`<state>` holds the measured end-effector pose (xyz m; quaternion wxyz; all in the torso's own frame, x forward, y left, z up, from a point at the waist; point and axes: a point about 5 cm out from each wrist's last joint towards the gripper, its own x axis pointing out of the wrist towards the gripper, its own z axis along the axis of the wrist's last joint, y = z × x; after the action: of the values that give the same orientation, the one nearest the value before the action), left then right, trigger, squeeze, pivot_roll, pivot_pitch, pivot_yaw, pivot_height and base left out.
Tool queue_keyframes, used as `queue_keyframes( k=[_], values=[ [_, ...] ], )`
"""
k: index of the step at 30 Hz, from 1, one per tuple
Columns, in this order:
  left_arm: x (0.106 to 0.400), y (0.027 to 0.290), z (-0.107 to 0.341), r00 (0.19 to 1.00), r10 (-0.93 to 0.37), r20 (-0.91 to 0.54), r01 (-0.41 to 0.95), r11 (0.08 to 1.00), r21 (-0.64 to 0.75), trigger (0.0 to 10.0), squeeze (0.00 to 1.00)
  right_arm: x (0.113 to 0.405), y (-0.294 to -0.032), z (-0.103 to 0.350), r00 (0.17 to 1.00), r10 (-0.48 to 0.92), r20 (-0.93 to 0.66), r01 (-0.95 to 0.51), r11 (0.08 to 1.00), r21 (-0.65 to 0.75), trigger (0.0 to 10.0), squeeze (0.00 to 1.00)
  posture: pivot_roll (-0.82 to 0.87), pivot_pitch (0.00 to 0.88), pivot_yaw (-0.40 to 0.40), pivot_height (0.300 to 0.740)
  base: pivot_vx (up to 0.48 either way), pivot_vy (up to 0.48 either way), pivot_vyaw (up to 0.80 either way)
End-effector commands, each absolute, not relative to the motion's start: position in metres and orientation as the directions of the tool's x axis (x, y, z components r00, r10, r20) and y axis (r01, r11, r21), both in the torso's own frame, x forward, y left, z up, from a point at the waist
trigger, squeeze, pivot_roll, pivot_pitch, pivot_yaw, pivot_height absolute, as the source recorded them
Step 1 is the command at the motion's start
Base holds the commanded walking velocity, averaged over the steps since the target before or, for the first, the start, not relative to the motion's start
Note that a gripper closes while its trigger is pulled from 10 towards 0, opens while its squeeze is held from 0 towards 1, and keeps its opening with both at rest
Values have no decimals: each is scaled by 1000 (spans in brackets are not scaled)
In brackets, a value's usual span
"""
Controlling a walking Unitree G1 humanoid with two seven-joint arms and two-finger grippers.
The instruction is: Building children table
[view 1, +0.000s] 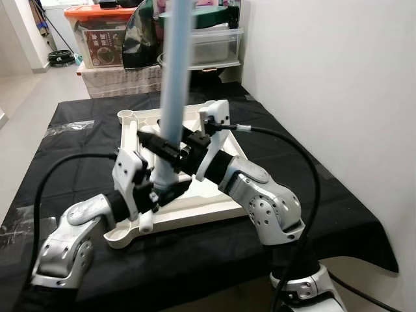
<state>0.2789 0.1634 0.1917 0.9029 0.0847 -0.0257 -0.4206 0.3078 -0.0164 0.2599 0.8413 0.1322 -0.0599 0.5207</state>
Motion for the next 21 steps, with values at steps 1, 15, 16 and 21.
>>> queue_keyframes(
  k=[1,15,16,21],
  values=[
    [275,165,193,625,-779,-52,767,600,229,6510,0,307,-12,261,424,881,210,-904,398,153,10000,0,-17,0,-19,740,0,0,0],
    [275,166,180,616,-780,-109,773,573,272,6471,0,302,-7,276,376,868,323,-884,232,405,0,0,-17,0,-19,740,0,0,0],
    [275,166,180,616,-780,-109,773,573,272,6471,0,302,-7,276,376,868,323,-884,232,405,0,0,-17,0,-19,740,0,0,0],
    [275,163,179,608,-787,-104,780,566,267,6941,0,303,-11,276,407,849,336,-868,245,433,0,0,-21,0,-16,740,0,0,0]
  ],
)
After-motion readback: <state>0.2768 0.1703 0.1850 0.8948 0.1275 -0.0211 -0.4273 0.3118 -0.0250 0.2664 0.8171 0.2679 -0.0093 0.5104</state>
